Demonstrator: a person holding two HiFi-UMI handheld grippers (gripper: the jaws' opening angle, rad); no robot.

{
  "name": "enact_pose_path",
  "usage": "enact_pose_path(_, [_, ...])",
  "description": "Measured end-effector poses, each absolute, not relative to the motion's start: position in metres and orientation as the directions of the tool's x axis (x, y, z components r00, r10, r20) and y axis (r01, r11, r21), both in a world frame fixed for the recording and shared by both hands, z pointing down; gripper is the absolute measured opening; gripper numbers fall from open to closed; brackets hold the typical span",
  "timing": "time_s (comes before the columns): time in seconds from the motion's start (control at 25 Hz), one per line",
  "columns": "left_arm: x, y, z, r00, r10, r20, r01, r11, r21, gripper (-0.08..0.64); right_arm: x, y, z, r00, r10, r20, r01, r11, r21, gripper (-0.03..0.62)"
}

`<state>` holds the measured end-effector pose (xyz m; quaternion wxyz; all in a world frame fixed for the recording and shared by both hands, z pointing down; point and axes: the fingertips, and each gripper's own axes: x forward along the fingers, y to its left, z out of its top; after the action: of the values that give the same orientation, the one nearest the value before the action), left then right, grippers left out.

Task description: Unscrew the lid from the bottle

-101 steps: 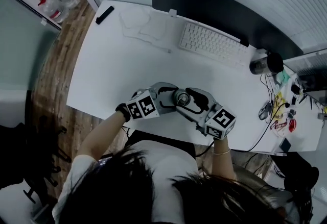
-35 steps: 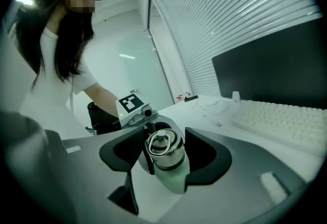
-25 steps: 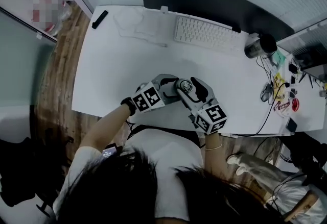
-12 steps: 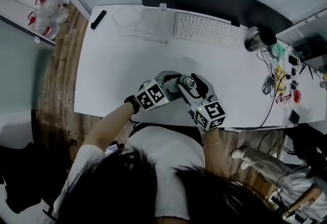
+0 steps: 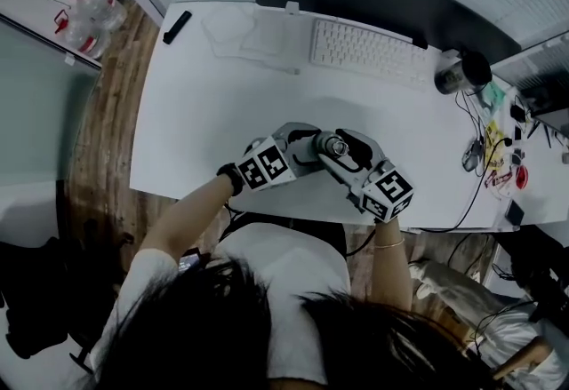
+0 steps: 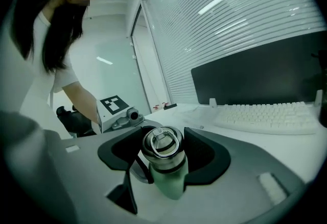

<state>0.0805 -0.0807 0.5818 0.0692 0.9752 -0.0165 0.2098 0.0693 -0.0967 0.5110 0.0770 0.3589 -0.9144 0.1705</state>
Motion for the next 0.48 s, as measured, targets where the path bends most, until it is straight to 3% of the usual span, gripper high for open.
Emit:
enact_pose_path(0.24, [0.079, -0.080, 0.582, 0.910, 0.010, 0.414, -0.050, -0.990, 0.132, 0.359, 0.068, -0.096, 0.498, -0.826, -0.510, 0.240, -0.562, 0.780, -0.276, 0.256])
enact_pose_path(0.48, [0.080, -0.080, 0.582, 0.910, 0.014, 0.415, -0.047, -0.989, 0.137, 0.360, 0.072, -0.095, 0.492, -0.837, -0.500, 0.220, -0.546, 0.785, -0.293, 0.255])
